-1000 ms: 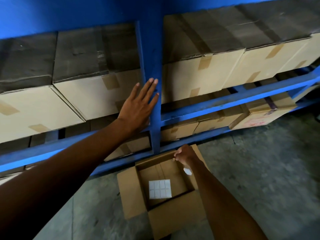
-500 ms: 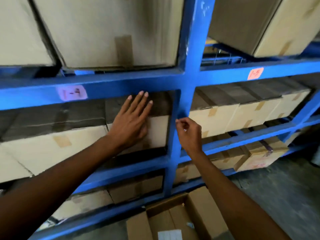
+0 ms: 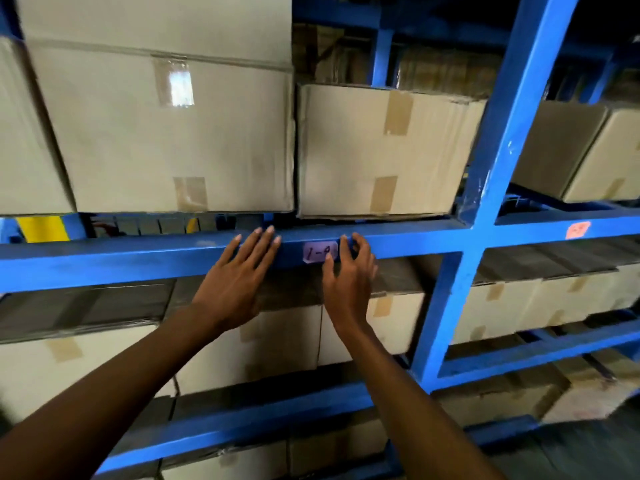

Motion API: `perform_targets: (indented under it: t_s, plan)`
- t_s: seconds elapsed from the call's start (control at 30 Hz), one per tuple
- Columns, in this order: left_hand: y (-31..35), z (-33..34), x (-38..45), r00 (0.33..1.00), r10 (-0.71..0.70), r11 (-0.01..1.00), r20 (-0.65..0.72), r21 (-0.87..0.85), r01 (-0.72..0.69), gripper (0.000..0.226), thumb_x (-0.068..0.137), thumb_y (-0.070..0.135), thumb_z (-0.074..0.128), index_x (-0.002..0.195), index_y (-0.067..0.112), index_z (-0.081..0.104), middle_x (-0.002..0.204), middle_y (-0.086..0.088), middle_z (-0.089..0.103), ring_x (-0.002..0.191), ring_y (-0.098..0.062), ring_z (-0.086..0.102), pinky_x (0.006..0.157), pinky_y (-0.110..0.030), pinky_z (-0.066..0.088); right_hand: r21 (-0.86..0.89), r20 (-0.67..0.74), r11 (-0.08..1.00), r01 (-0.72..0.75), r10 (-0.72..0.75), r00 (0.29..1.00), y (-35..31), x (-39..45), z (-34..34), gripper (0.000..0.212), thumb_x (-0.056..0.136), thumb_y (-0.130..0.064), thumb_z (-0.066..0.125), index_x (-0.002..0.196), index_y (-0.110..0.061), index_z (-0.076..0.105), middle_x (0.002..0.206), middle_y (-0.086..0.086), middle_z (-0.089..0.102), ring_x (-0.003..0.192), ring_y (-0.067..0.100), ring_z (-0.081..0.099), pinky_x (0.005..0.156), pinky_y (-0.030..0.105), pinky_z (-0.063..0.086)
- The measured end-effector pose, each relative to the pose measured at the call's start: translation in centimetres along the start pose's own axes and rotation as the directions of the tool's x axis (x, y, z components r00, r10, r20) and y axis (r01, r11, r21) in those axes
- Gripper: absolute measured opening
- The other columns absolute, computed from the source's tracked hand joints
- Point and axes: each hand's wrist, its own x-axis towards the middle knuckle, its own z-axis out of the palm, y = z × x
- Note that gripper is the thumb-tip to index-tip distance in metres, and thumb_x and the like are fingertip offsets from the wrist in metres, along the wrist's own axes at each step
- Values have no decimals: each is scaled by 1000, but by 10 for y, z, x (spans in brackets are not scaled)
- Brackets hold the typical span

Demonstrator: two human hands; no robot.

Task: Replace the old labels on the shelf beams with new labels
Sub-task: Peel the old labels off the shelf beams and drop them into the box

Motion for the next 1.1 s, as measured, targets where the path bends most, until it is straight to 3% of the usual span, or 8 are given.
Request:
perform_targets:
  t_s: [0.13,0.4,0.6,0.73,0.9,0.97,1.03,1.1]
  plan:
    - [1,3,1,999,13,998,-38,-54,-15,105,75,45,62,145,12,-9,154,-11,-11,146,-29,-3,117,-43,-2,-34,-42,999,-22,20,999,-8,-7,12,42,91,-21,40,126,-4,53,138,23,46,124,37,44,102,47,43]
    - [1,6,1,999,-10,995,-32,-97,7,99,84,42,53,143,13,-20,150,-11,-25,139,-28,-22,112,-41,-16,55,-122,994,-96,102,987,-16,0,12,15,84,-14,60,95,-5,63,114,15,56,107,27,53,91,44,48]
    - [3,10,3,996,-16,999,-83,-49,12,103,74,40,65,147,10,-1,154,-15,-5,141,-30,-5,117,-44,-7,236,165,957,-171,134,977,-12,-4,-17,12,79,-14,63,76,-13,51,78,3,55,73,17,53,64,26,46]
    - [14,11,10,992,-34,998,-125,-52,28,106,53,31,80,141,1,28,147,-23,35,137,-37,31,113,-45,1,388,77,874,-293,286,955,7,4,-47,15,76,-3,62,71,-15,54,66,-2,57,61,2,53,59,9,41]
    - [63,5,46,976,132,991,-173,4,-133,89,55,28,77,134,2,46,144,-21,42,135,-36,38,112,-45,13,473,26,775,-418,463,886,61,15,-87,14,83,-2,59,76,-13,62,76,3,65,72,9,59,63,5,45]
    - [91,-1,64,979,148,989,-140,0,-149,91,63,33,73,140,3,37,150,-22,31,141,-35,24,112,-48,8,466,23,764,-445,493,870,91,14,-106,17,85,-2,58,76,-14,65,80,7,68,75,13,61,67,11,48]
    - [107,0,80,981,152,988,-123,53,-146,90,77,37,62,147,5,17,156,-23,7,144,-32,-5,112,-50,-10,436,36,776,-455,490,871,114,11,-121,24,85,1,57,74,-18,66,78,5,69,74,11,64,73,21,51]
    - [131,0,101,977,169,983,-126,90,-159,89,75,37,62,146,4,21,156,-23,9,144,-35,-2,111,-51,-11,397,40,791,-465,491,870,146,12,-142,25,83,6,55,74,-15,67,76,6,68,66,-1,63,71,21,52]
